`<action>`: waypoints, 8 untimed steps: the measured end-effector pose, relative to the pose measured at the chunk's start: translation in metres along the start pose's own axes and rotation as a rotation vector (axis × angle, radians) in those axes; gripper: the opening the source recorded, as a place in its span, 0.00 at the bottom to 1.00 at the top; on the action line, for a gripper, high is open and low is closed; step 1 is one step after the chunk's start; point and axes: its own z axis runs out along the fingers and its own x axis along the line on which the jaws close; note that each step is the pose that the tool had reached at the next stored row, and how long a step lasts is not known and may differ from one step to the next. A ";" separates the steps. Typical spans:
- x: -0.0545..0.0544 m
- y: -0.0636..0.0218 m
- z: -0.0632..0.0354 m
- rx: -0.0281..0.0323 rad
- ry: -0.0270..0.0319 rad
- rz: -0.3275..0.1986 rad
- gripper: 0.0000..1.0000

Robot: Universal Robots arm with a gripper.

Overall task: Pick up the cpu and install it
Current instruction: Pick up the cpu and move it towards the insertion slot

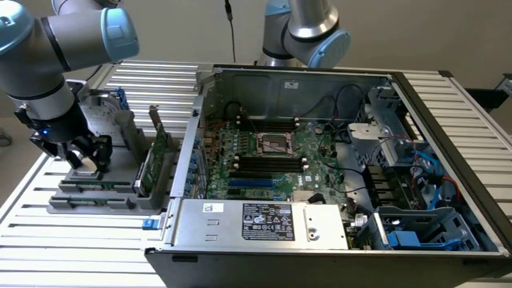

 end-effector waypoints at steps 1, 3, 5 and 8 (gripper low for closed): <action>0.000 0.0000 0.0000 0.0000 0.0000 0.000 0.60; 0.000 0.0000 0.0000 0.0000 0.0000 0.000 0.60; 0.000 0.0000 0.0000 -0.0001 -0.0001 0.000 0.60; 0.000 0.0000 0.0000 0.0000 0.0001 0.000 0.58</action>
